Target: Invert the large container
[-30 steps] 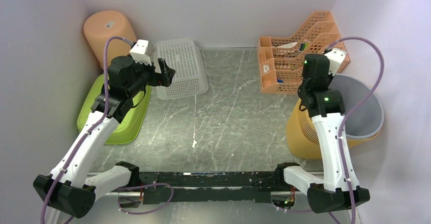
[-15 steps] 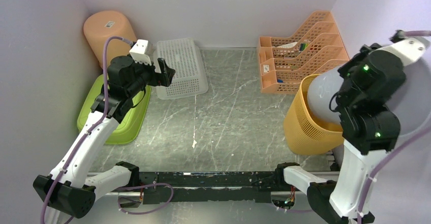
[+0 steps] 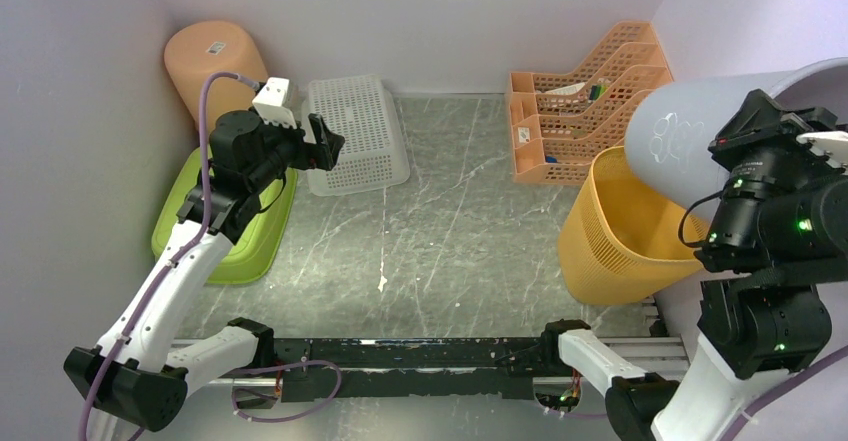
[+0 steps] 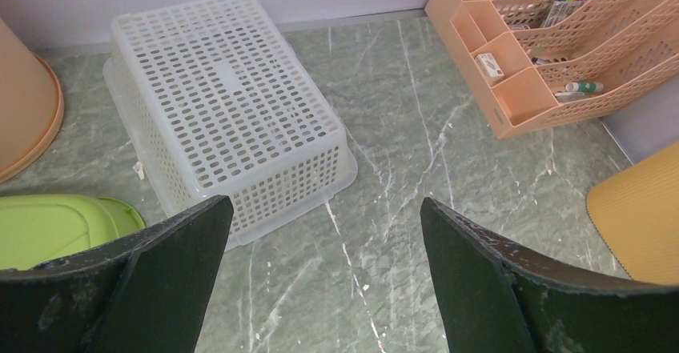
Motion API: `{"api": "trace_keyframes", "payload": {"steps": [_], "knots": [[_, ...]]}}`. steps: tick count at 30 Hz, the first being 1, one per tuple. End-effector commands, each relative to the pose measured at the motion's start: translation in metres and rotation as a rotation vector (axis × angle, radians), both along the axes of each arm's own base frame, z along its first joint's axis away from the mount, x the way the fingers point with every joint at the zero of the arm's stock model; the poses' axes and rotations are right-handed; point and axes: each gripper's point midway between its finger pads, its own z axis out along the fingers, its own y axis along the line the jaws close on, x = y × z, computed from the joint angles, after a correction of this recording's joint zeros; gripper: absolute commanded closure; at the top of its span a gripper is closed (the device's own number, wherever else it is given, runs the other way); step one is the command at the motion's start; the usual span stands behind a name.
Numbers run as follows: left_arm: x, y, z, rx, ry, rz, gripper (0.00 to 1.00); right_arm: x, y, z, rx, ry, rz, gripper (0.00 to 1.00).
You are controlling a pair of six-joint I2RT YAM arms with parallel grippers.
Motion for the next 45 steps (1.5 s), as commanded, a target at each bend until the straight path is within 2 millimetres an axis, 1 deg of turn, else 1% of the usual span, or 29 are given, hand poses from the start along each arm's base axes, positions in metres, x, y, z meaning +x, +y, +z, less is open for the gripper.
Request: {"api": "trace_keyframes", "payload": {"steps": [1,6,10,13,16,19,25,28,31,34,36,39,41,42,43,45], "knots": [[-0.004,0.000,0.030,-0.029,-0.077,-0.004,0.00,-0.004,0.030,0.041,-0.041,-0.184,0.181,1.00],[-0.008,0.007,0.039,-0.015,-0.091,0.016,0.00,0.013,0.063,0.056,-0.064,-0.249,0.360,1.00],[-0.013,0.013,0.049,-0.007,-0.115,0.034,0.00,0.015,0.081,0.068,-0.073,-0.322,0.460,1.00],[-0.015,0.017,0.057,-0.008,-0.131,0.051,0.00,0.032,0.103,0.062,-0.061,-0.327,0.578,1.00],[-0.019,0.021,0.070,-0.019,-0.161,0.068,0.00,0.056,0.124,0.050,-0.037,-0.298,0.685,1.00],[-0.022,0.026,0.081,-0.017,-0.178,0.088,0.00,0.079,0.139,0.035,-0.006,-0.265,0.760,1.00],[-0.025,0.037,0.091,0.006,-0.185,0.132,0.00,0.129,0.171,-0.004,0.034,-0.153,0.918,1.00],[-0.028,0.045,0.099,0.010,-0.201,0.169,0.00,0.146,0.183,-0.021,0.044,-0.109,0.979,1.00],[-0.032,0.052,0.109,0.017,-0.213,0.194,0.00,0.160,0.194,-0.033,0.050,-0.070,1.022,1.00],[-0.034,0.054,0.117,0.016,-0.222,0.201,0.00,0.173,0.215,-0.043,0.050,-0.033,1.065,1.00],[-0.036,0.055,0.121,0.011,-0.228,0.201,0.00,0.180,0.239,-0.054,0.043,-0.001,1.090,1.00],[-0.037,0.058,0.121,0.021,-0.221,0.213,0.00,0.181,0.280,-0.065,0.044,0.014,1.162,1.00],[-0.038,0.062,0.122,0.031,-0.220,0.231,0.00,0.178,0.307,-0.072,0.063,0.017,1.225,1.00],[-0.038,0.065,0.123,0.041,-0.217,0.248,0.00,0.177,0.317,-0.075,0.075,0.015,1.245,1.00],[-0.039,0.068,0.125,0.045,-0.221,0.257,0.00,0.170,0.330,-0.079,0.079,0.016,1.278,1.00],[-0.040,0.071,0.131,0.054,-0.226,0.269,0.00,0.161,0.346,-0.088,0.098,0.024,1.305,1.00]]}}
